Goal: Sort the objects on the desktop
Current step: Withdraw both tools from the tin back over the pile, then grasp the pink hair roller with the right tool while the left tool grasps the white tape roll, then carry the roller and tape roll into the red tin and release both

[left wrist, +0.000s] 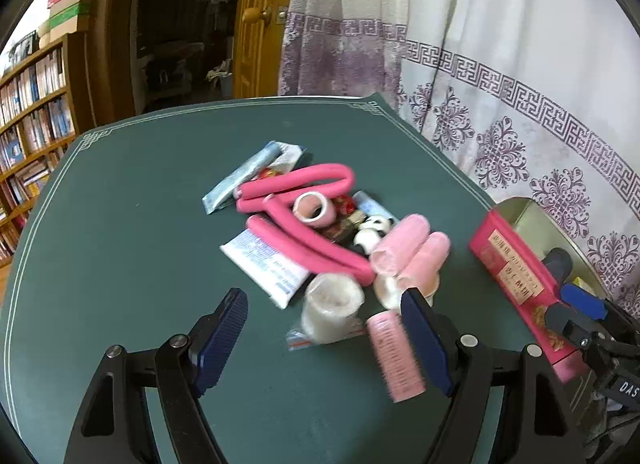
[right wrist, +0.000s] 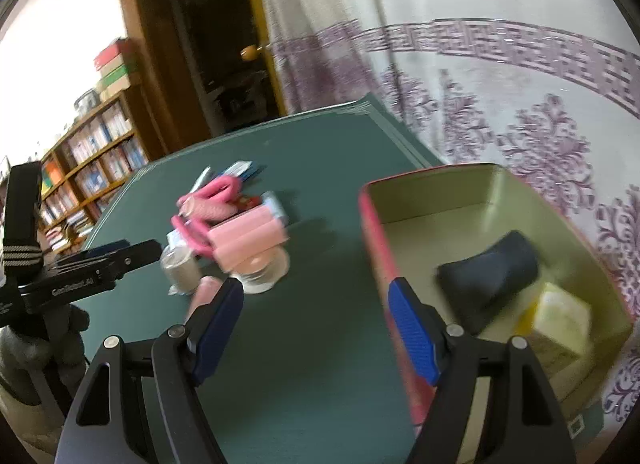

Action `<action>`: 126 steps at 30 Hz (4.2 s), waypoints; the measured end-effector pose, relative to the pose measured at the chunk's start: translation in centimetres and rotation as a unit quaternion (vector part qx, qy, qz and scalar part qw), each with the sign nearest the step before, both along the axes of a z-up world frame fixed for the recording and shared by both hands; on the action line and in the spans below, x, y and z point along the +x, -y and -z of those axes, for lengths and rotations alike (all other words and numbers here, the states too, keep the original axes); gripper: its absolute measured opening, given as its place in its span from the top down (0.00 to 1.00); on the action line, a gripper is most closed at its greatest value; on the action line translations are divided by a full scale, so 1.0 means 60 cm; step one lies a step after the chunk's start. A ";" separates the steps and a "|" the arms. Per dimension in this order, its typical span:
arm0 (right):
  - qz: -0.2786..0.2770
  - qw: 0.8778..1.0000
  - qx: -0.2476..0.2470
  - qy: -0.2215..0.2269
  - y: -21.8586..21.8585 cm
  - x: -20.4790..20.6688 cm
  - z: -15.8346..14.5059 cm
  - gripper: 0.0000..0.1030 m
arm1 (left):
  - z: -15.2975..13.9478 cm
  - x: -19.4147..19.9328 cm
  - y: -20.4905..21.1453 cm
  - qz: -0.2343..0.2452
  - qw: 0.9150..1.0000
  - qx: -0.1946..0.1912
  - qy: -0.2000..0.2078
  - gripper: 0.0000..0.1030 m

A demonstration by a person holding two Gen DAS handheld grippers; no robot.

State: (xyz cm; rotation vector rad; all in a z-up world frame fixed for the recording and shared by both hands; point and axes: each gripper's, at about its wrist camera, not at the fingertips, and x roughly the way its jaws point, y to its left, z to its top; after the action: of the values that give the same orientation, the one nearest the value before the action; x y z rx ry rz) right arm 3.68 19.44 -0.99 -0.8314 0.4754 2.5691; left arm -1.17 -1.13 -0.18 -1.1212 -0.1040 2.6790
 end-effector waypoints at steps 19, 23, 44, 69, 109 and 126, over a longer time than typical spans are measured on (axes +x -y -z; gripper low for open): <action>-0.102 0.992 -0.015 0.068 0.098 -0.104 0.057 0.24 | 0.035 0.015 0.074 -0.034 0.999 0.000 0.010 0.22; -0.118 0.990 -0.017 0.079 0.109 -0.127 0.069 0.32 | 0.039 0.015 0.085 -0.037 0.999 0.001 0.012 0.22; -0.128 0.985 -0.006 0.116 0.113 -0.183 0.110 0.70 | 0.044 0.000 0.053 -0.010 1.000 -0.022 0.017 0.22; -0.107 0.989 -0.039 0.089 0.060 -0.117 0.113 0.70 | 0.078 -0.065 -0.037 0.021 0.996 -0.075 0.036 0.22; -0.095 0.992 -0.038 0.069 0.062 -0.089 0.086 0.70 | 0.031 -0.007 -0.042 0.034 0.998 -0.051 0.002 0.63; -0.063 0.997 -0.035 0.032 0.036 -0.035 0.052 0.70 | 0.013 0.020 -0.091 0.061 0.996 -0.064 -0.013 0.63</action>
State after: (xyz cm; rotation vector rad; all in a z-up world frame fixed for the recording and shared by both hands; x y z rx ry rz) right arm 1.58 17.28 -4.13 -0.9947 0.5102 2.6435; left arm 0.01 4.34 -0.95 -1.0903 0.1379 2.6219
